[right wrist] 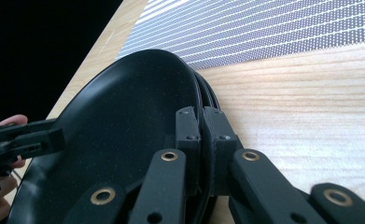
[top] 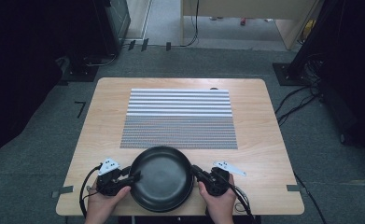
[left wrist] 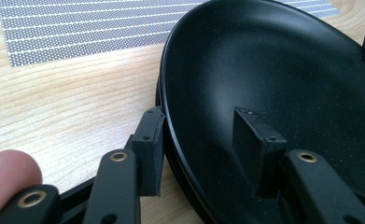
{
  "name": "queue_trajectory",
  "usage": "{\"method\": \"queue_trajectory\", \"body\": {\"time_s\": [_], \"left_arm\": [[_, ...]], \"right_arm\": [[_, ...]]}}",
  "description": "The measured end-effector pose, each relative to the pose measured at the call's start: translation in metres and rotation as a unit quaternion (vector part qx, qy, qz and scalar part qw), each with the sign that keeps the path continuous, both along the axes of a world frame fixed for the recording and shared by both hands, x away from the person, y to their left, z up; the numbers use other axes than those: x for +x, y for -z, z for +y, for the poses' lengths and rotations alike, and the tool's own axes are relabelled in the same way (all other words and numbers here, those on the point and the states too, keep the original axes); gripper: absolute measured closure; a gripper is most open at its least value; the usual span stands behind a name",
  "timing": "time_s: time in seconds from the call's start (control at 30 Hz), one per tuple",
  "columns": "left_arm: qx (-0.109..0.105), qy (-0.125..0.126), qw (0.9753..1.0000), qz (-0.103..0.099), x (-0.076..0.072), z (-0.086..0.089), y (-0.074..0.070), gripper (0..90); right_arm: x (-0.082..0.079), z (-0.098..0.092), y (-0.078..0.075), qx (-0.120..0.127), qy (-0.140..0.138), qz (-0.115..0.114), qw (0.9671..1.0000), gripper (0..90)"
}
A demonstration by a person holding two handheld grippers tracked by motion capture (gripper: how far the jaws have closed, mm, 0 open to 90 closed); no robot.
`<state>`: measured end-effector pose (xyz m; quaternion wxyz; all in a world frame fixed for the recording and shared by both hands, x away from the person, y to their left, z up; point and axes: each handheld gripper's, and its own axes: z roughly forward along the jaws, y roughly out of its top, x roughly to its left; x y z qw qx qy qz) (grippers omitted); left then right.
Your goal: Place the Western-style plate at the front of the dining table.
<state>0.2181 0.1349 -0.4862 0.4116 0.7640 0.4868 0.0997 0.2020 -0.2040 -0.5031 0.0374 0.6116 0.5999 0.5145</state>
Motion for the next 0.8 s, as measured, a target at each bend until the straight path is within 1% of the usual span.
{"method": "queue_trajectory", "body": {"time_s": [0.1,0.17,0.27,0.43,0.47,0.53,0.67,0.7,0.8], "left_arm": [[0.006,-0.001,1.0,0.0,0.0,-0.001,0.001,56.7],[-0.001,-0.003,1.0,0.004,0.001,0.0,0.001,55.4],[-0.012,-0.004,0.9999,0.009,0.002,0.003,0.002,55.7],[-0.032,-0.009,0.9993,0.017,0.002,0.008,0.002,58.9],[-0.032,-0.012,0.9993,0.015,0.002,0.008,0.001,59.5],[-0.022,-0.018,0.9996,0.005,0.001,0.009,-0.001,59.2],[-0.027,-0.034,0.999,-0.004,0.001,0.015,-0.004,61.3],[-0.032,-0.038,0.9988,-0.006,0.001,0.017,-0.005,62.5],[-0.032,-0.044,0.9985,-0.01,0.001,0.019,-0.006,64.5]], "right_arm": [[0.004,0.001,0.001,0.005,-0.001,0.001,1.0,86.5],[0.007,0.003,0.001,0.009,-0.003,0.002,1.0,86.6],[0.011,0.005,0.002,0.005,-0.004,-0.002,1.0,86.5],[0.021,0.008,0.002,0.008,-0.007,-0.002,0.9999,86.5],[0.022,0.009,0.002,0.008,-0.007,-0.002,0.9999,86.5],[0.026,0.011,0.003,0.009,-0.009,-0.004,0.9999,86.5],[0.033,0.018,0.003,0.002,-0.017,-0.012,0.9998,86.2],[0.035,0.021,0.003,-0.002,-0.021,-0.014,0.9997,86.0],[0.038,0.026,0.004,-0.016,-0.026,-0.021,0.9993,85.6]]}}
